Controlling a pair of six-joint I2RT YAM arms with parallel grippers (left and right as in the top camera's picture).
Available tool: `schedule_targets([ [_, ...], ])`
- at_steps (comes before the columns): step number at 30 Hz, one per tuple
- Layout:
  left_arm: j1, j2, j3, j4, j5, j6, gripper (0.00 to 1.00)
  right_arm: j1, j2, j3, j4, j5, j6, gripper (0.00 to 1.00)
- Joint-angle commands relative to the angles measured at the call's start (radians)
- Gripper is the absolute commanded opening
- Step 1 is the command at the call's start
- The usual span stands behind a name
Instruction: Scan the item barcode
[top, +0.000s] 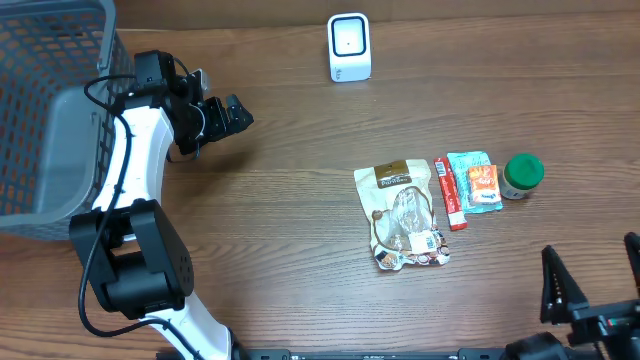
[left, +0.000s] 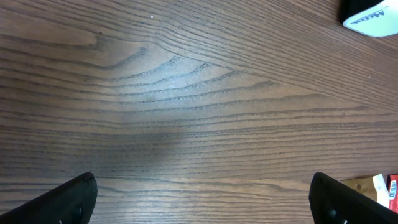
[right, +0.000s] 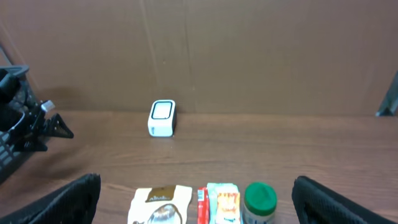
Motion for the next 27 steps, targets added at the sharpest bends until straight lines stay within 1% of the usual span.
schedule_targets([
  [1,-0.002,0.002,0.021,0.001,-0.003,-0.009,1.00,-0.016,-0.074,-0.122,0.076,-0.009,0.001,1.00],
  [11,-0.002,0.002,0.021,0.001,-0.003,-0.009,1.00,-0.026,-0.270,-0.473,0.403,-0.050,0.002,1.00],
  [14,-0.002,0.002,0.021,0.001,-0.003,-0.009,1.00,-0.042,-0.277,-0.562,0.529,-0.082,0.002,1.00],
  [19,-0.003,0.002,0.021,0.001,-0.003,-0.009,1.00,-0.049,-0.278,-0.705,0.774,-0.135,0.002,1.00],
  [26,-0.002,0.002,0.021,0.001,-0.003,-0.009,1.00,-0.049,-0.278,-0.893,1.232,-0.182,0.002,1.00],
  [27,-0.002,0.002,0.021,0.001,-0.003,-0.009,1.00,-0.049,-0.278,-0.910,1.275,-0.182,0.002,1.00],
])
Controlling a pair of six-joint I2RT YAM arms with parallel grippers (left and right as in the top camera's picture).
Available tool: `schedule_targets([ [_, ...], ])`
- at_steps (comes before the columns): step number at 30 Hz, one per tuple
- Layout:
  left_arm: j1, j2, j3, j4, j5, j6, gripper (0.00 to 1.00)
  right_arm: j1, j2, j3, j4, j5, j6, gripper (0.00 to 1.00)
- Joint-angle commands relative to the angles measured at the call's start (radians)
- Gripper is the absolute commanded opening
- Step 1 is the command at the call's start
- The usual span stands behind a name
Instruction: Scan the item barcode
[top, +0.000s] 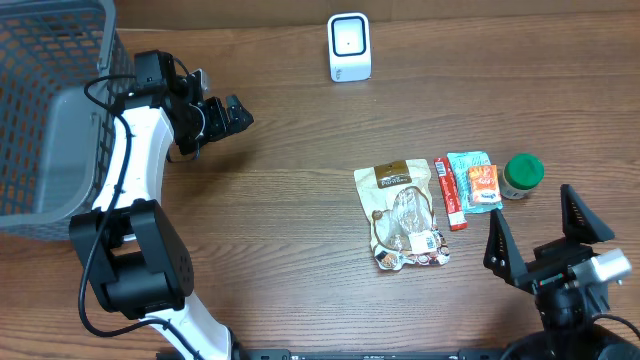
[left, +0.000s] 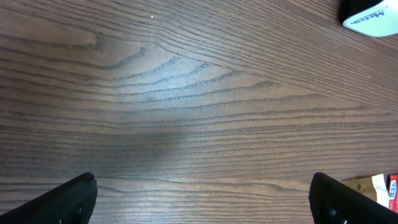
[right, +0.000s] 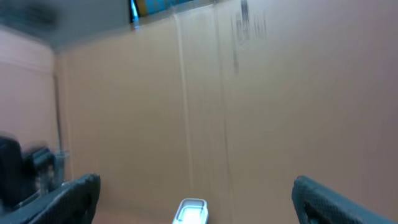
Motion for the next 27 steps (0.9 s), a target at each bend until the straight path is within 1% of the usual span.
schedule_targets([
  [1,-0.003,0.002,0.021,0.000,-0.003,-0.009,1.00,-0.007,-0.011,-0.065,0.120,-0.024,0.002,1.00],
  [4,-0.002,0.002,0.021,0.000,-0.003,-0.009,1.00,-0.008,-0.011,-0.108,0.203,-0.021,0.001,1.00],
  [13,-0.002,0.002,0.021,0.000,-0.003,-0.009,1.00,-0.031,-0.011,-0.177,0.279,-0.023,0.002,1.00],
  [20,-0.002,0.002,0.021,0.000,-0.003,-0.009,1.00,-0.035,-0.011,-0.236,0.273,-0.023,0.002,1.00],
  [25,-0.002,0.002,0.021,0.000,-0.003,-0.009,1.00,-0.035,-0.011,-0.234,0.186,-0.023,0.001,1.00],
  [27,-0.002,0.002,0.021,0.000,-0.003,-0.009,1.00,-0.035,-0.011,-0.234,0.122,-0.024,0.002,1.00],
])
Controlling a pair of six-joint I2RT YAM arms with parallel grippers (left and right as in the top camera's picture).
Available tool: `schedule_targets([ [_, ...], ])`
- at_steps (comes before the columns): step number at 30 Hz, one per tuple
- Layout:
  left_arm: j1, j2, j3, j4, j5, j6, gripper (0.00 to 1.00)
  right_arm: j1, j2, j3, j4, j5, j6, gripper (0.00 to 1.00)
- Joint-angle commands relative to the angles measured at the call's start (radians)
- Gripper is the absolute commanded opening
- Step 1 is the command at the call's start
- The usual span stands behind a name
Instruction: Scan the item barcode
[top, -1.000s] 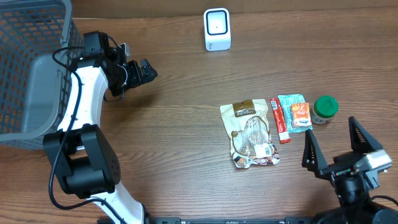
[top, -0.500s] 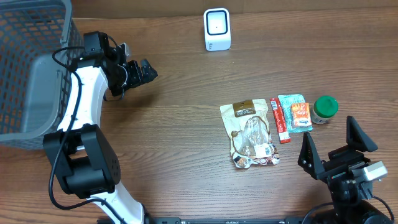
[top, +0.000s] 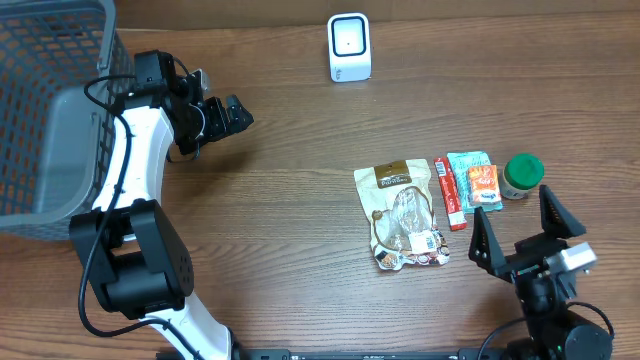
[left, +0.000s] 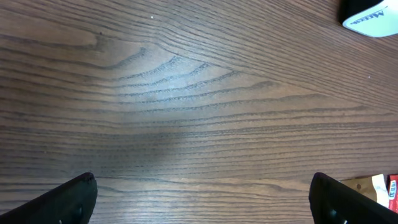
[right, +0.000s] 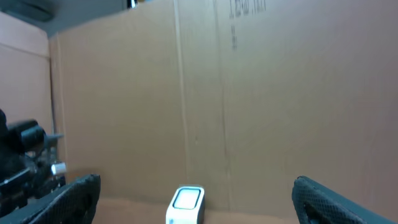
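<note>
Several items lie in a row at the right of the table: a brown pouch (top: 399, 213), a red stick pack (top: 449, 193), a teal and orange packet (top: 474, 180) and a green-lidded jar (top: 522, 175). The white scanner (top: 349, 47) stands at the table's far edge, and it also shows low in the right wrist view as scanner (right: 185, 206). My right gripper (top: 514, 215) is open just in front of the packet and jar, holding nothing and tilted up toward the back wall. My left gripper (top: 232, 120) is open over bare wood at the far left.
A grey wire basket (top: 40, 110) fills the left edge of the table, beside my left arm. A brown cardboard wall (right: 205, 93) closes off the back. A corner of the pouch (left: 370, 185) and the scanner's base (left: 372, 15) show in the left wrist view.
My right gripper has shifted a little left and toward the items, still open and still looking up at the wall. My left arm and the items have not moved.
At first my right gripper sat at the table's near right edge, looking level over the items and scanner. Later it was further in, in front of the jar, tilted up at the wall. Now it is slightly more to the left. My left arm stayed put throughout.
</note>
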Motion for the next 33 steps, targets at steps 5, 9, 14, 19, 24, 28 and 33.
schedule_targets([
  [5,-0.002,0.002,0.021,0.000,-0.004,-0.009,1.00,-0.006,-0.011,-0.011,-0.250,0.003,0.000,1.00],
  [9,-0.002,0.002,0.021,0.001,-0.004,-0.009,1.00,-0.010,-0.011,-0.011,-0.350,0.005,0.001,1.00],
  [14,-0.002,0.002,0.021,0.001,-0.004,-0.009,1.00,-0.042,-0.011,-0.011,-0.420,-0.002,0.001,1.00],
  [19,-0.002,0.002,0.021,0.001,-0.004,-0.009,1.00,-0.073,-0.011,-0.011,-0.421,0.018,0.001,1.00],
  [24,-0.002,0.002,0.021,0.001,-0.004,-0.009,1.00,-0.073,-0.011,-0.011,-0.422,0.029,-0.004,1.00],
  [28,-0.002,0.002,0.021,0.001,-0.004,-0.009,1.00,-0.073,-0.011,-0.011,-0.423,0.027,-0.055,1.00],
  [33,-0.002,0.002,0.021,0.001,-0.004,-0.009,1.00,-0.073,-0.011,-0.011,-0.422,0.027,-0.079,1.00],
])
